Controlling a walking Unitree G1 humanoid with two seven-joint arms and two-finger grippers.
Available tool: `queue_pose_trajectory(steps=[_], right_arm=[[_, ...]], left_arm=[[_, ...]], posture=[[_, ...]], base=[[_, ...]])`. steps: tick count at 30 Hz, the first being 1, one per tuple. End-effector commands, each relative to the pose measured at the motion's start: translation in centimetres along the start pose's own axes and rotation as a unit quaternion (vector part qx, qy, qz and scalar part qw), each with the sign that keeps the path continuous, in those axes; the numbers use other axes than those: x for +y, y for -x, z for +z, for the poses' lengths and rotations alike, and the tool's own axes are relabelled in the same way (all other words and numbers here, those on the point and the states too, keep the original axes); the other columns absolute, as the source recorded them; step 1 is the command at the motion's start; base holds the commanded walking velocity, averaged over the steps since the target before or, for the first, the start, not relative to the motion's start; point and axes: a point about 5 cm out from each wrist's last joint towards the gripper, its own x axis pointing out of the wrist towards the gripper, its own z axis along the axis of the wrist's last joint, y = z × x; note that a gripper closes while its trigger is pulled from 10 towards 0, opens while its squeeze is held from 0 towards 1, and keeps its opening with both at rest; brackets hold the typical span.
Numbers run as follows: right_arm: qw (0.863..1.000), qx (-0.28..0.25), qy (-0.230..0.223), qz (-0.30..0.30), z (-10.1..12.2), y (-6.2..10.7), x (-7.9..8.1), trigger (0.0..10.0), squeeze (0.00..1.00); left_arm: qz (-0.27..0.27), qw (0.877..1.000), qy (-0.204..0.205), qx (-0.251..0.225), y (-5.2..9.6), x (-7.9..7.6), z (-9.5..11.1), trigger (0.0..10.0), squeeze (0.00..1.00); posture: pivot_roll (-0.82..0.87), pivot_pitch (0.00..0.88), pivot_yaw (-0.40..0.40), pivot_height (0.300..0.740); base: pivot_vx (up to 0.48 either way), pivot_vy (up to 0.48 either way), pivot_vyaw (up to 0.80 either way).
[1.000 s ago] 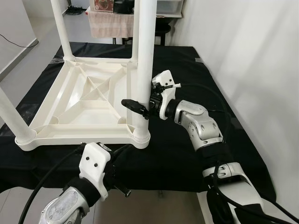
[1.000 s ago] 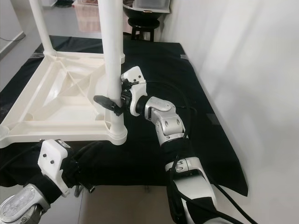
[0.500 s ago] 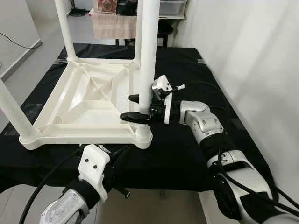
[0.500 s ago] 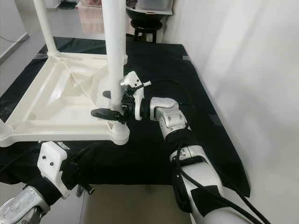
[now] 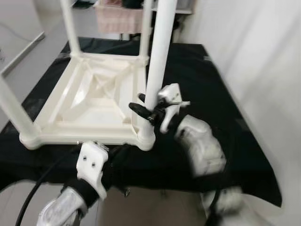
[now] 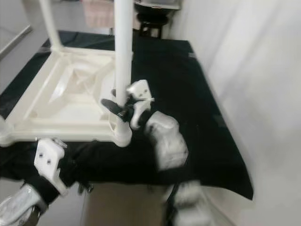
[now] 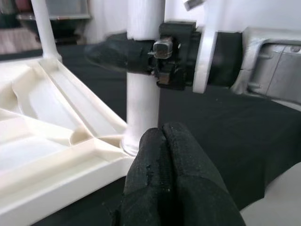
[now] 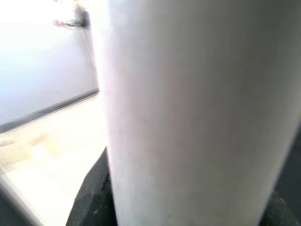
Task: Building children table
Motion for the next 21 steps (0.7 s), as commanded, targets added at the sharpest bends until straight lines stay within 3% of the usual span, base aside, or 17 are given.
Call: queue_pose_trajectory(steps=[1, 9, 10, 11, 12, 13, 17, 21], right_arm=[[0.995, 0.085, -0.047, -0.036, -4.1, 1.1, 1.6, 0.0, 0.0], [0.996, 0.085, -0.022, -0.003, -4.0, 0.0, 2.2, 0.0, 0.0], [0.996, 0.086, -0.02, -0.003, -3.9, 0.0, 2.3, 7.8, 0.0], [0.996, 0.083, -0.028, 0.021, -3.6, -0.1, 2.7, 10.0, 0.22], [0.996, 0.083, -0.028, 0.021, -3.6, -0.1, 2.7, 10.0, 0.22], [0.995, 0.081, -0.036, 0.039, -3.4, -0.2, 2.9, 10.0, 1.0], [0.989, 0.033, -0.059, 0.129, -0.8, -0.9, 3.9, 10.0, 1.0], [0.979, 0.02, -0.059, 0.192, 0.2, -1.0, 4.0, 10.0, 1.0]], left_arm=[[0.002, 1.0, 0.001, 0.008, 0.2, 0.2, -0.2, 10.0, 0.0], [0.002, 1.0, 0.001, 0.005, -0.1, 0.2, -0.3, 10.0, 0.0], [0.004, 1.0, 0.0, 0.005, -0.1, 0.2, -0.3, 10.0, 0.0], [0.007, 1.0, -0.001, 0.005, -0.2, 0.2, -0.3, 10.0, 0.0], [0.007, 1.0, -0.001, 0.005, -0.2, 0.2, -0.3, 10.0, 0.0], [0.008, 1.0, -0.001, 0.004, -0.2, 0.2, -0.4, 10.0, 0.0], [0.006, 1.0, 0.002, 0.006, -0.1, 0.3, -0.4, 10.0, 0.0], [0.005, 1.0, 0.003, 0.006, -0.2, 0.2, -0.4, 10.0, 0.0]], posture=[[0.03, 0.102, -0.067, 0.74], [0.03, 0.096, -0.086, 0.74], [0.02, 0.091, -0.088, 0.74], [0.02, 0.089, -0.088, 0.74], [0.02, 0.089, -0.088, 0.74], [0.02, 0.089, -0.086, 0.74], [0.02, 0.087, -0.082, 0.74], [0.03, 0.083, -0.081, 0.74]], base=[[0.0, 0.0, 0.0], [0.0, 0.0, 0.0], [0.0, 0.0, 0.0], [0.0, 0.0, 0.0], [0.0, 0.0, 0.0], [0.0, 0.0, 0.0], [0.0, 0.0, 0.0], [0.0, 0.0, 0.0]])
